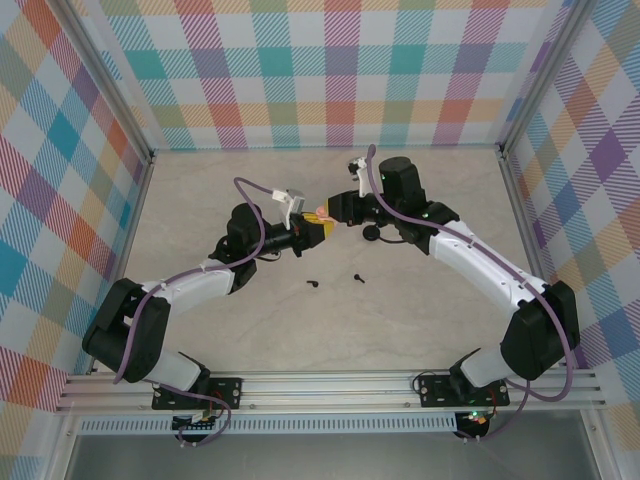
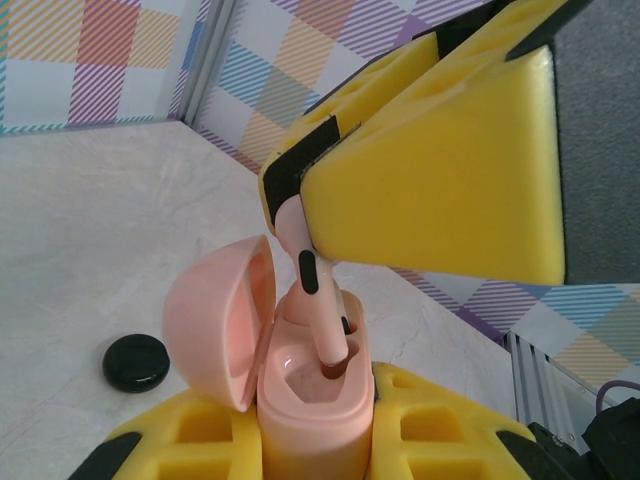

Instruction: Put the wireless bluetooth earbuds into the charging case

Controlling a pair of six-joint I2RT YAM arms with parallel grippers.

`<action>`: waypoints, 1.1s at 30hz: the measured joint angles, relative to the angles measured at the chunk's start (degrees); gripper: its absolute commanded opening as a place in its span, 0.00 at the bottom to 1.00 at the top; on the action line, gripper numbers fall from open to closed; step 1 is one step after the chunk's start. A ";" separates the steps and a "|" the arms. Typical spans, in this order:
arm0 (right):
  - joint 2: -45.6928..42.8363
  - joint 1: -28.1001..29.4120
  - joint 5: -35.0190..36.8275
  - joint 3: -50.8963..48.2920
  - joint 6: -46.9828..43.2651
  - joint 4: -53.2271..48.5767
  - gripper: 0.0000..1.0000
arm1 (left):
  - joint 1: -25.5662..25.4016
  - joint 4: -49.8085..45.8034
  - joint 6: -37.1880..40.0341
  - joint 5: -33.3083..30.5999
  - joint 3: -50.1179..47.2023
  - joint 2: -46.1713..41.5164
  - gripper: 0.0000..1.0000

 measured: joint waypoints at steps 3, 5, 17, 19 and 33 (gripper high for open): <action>0.00 0.04 -0.02 0.00 -0.22 -0.44 0.26 | 0.00 -0.02 0.00 -0.28 0.00 0.00 0.08; 0.00 0.07 -0.02 0.00 -0.59 -0.72 0.26 | 0.00 -0.02 0.00 -0.42 0.02 0.00 0.08; 0.00 0.42 -0.02 -0.02 -1.64 -1.53 0.28 | 0.00 -0.39 0.00 -0.59 0.22 0.00 0.08; 0.00 0.44 -0.04 -0.02 -1.70 -1.60 0.29 | 0.00 -0.44 0.02 -0.59 0.22 0.00 0.08; 0.00 0.70 -0.02 0.00 -2.91 -2.78 0.40 | 0.00 -2.14 0.50 -0.55 0.31 -0.07 0.08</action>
